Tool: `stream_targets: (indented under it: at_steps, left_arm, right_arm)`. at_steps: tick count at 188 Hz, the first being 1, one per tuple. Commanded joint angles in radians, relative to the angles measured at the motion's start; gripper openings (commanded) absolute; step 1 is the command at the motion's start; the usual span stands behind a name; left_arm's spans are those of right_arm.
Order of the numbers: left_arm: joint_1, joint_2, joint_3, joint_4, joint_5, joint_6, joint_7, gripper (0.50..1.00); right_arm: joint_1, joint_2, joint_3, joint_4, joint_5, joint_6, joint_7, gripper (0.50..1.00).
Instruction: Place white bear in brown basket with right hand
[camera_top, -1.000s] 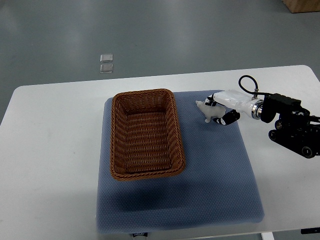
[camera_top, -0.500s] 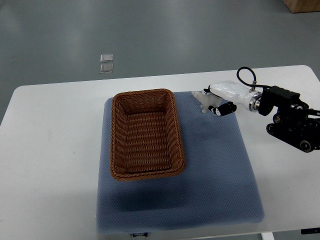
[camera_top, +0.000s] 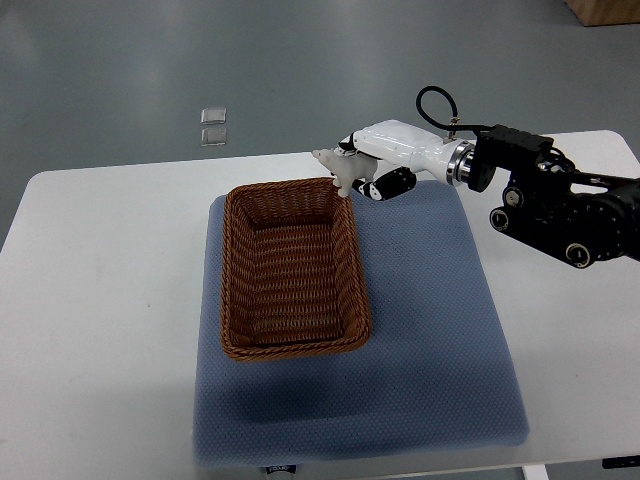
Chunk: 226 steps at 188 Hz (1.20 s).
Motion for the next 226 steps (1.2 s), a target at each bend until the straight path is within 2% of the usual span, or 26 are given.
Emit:
stream_targets:
  at_steps: [1, 56, 76, 83, 85, 88, 100, 117, 191, 226]
  left_arm:
    - [-0.001, 0.0, 0.0, 0.0, 0.0, 0.0, 0.0, 1.0]
    - [0.0, 0.0, 0.0, 0.0, 0.0, 0.0, 0.0, 1.0]
    - [-0.001, 0.0, 0.0, 0.0, 0.0, 0.0, 0.0, 1.0]
    - [0.0, 0.0, 0.0, 0.0, 0.0, 0.0, 0.0, 1.0]
    - [0.0, 0.0, 0.0, 0.0, 0.0, 0.0, 0.0, 1.0]
    - [0.0, 0.0, 0.0, 0.0, 0.0, 0.0, 0.0, 1.0]
    - [0.0, 0.0, 0.0, 0.0, 0.0, 0.0, 0.0, 1.0]
    - [-0.001, 0.0, 0.0, 0.0, 0.0, 0.0, 0.0, 1.0]
    - [0.0, 0.0, 0.0, 0.0, 0.0, 0.0, 0.0, 1.0]
    - [-0.001, 0.0, 0.0, 0.0, 0.0, 0.0, 0.0, 1.0]
  right_arm:
    - [0.004, 0.036, -0.026, 0.001, -0.003, 0.013, 0.0, 0.5]
    - [0.007, 0.092, -0.084, -0.001, -0.003, 0.033, 0.0, 0.502]
    - [0.004, 0.101, -0.084, -0.001, 0.0, 0.048, 0.0, 0.601]
    - [0.002, 0.102, -0.084, -0.001, 0.0, 0.049, 0.0, 0.658]
    - [0.002, 0.102, -0.084, -0.001, 0.0, 0.049, 0.0, 0.658]
    - [0.002, 0.102, -0.084, -0.001, 0.001, 0.049, 0.0, 0.686]
    - [0.001, 0.102, -0.084, -0.001, 0.003, 0.048, 0.0, 0.746]
    - [-0.001, 0.102, -0.084, 0.001, 0.004, 0.048, -0.001, 0.78]
    - [-0.004, 0.058, -0.058, -0.001, 0.029, 0.022, -0.006, 0.821]
    - [-0.053, 0.015, 0.086, -0.001, 0.158, 0.009, -0.012, 0.856]
